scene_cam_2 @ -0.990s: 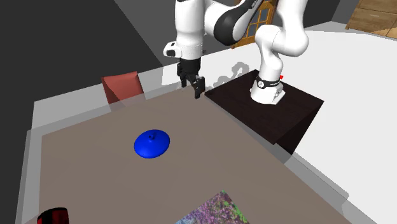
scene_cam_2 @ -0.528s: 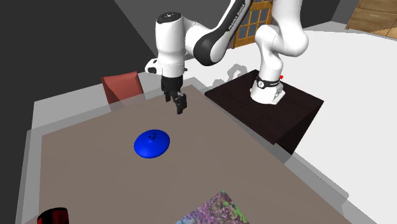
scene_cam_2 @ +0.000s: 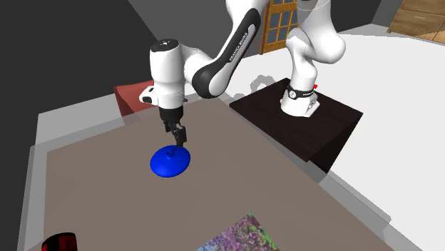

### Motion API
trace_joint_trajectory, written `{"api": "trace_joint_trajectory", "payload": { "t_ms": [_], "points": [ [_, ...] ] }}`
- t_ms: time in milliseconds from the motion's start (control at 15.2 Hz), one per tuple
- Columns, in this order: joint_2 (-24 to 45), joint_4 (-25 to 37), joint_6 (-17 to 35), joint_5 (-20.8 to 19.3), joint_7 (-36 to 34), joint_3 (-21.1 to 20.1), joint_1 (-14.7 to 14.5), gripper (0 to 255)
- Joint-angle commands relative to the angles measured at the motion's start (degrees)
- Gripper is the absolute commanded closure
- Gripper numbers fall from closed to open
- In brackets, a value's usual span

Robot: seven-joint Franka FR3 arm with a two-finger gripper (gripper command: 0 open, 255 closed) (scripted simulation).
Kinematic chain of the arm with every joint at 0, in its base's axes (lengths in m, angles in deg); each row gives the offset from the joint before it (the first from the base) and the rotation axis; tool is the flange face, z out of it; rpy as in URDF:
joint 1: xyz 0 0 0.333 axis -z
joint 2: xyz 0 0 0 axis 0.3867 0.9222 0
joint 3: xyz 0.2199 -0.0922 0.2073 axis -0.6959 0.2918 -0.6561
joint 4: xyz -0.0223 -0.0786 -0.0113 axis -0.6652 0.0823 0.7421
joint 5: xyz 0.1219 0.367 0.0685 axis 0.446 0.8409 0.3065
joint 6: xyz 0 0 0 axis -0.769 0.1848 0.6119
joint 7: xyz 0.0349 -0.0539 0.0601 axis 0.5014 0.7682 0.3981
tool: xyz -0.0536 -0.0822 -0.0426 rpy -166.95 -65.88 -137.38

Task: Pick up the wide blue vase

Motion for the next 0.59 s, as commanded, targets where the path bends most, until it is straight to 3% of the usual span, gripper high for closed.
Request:
{"api": "trace_joint_trajectory", "payload": {
  "t_ms": [0,528],
  "points": [
    [3.4,3.5,0.4,0.4,0.1,-0.2,0.3,0],
    [7.4,3.4,4.5,0.6,0.0,-0.3,0.4,0]
  ]
}}
